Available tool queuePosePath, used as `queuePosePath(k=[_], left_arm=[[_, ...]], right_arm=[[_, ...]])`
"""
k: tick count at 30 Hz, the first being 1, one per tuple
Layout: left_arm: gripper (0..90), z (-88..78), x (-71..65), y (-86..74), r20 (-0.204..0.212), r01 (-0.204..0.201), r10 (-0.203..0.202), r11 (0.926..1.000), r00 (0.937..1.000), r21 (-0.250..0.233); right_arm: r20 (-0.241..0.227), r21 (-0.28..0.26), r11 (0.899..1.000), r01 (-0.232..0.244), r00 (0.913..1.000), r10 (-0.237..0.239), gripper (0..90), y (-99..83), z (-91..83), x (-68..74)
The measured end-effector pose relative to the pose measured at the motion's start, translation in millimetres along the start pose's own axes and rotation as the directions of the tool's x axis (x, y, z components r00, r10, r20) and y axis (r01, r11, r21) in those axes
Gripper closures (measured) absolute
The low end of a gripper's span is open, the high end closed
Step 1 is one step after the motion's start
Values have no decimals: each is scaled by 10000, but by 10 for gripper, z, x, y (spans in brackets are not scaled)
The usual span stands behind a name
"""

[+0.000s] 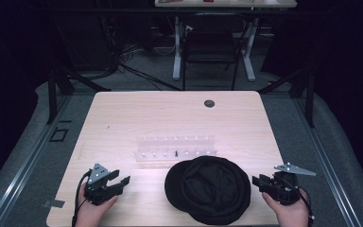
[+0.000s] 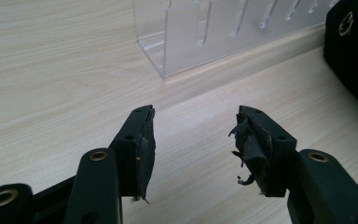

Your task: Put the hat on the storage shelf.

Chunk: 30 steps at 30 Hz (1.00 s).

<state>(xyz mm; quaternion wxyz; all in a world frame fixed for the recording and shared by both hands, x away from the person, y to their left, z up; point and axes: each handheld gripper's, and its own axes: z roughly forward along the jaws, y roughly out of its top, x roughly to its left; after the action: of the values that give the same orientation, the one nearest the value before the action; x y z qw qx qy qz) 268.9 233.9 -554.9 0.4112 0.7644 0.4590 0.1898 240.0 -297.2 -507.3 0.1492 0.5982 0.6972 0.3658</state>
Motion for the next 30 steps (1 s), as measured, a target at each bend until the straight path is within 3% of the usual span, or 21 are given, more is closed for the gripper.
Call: queuePosePath(k=[8,13,19,22,30], left_arm=[[474,7,-1,1,26,5,-5,10000,10000,27],[474,5,-2,1,20,0,0,10000,10000,13],[475,7,5,-4,19,22,-22,10000,10000,53],[476,8,7,-6,40,43,-43,10000,10000,26],[476,10,9,-8,36,58,-58,10000,10000,26]], right_arm=[[-471,1258,9912,-406,9978,468,665,62,68,-2],[-747,1662,9848,-513,9951,645,677,74,99,24],[-612,1830,9816,-537,9959,659,703,57,171,24],[-769,2136,9746,-674,9934,855,718,58,235,-3],[-1105,2302,9694,-854,9874,1132,808,78,275,-46]])
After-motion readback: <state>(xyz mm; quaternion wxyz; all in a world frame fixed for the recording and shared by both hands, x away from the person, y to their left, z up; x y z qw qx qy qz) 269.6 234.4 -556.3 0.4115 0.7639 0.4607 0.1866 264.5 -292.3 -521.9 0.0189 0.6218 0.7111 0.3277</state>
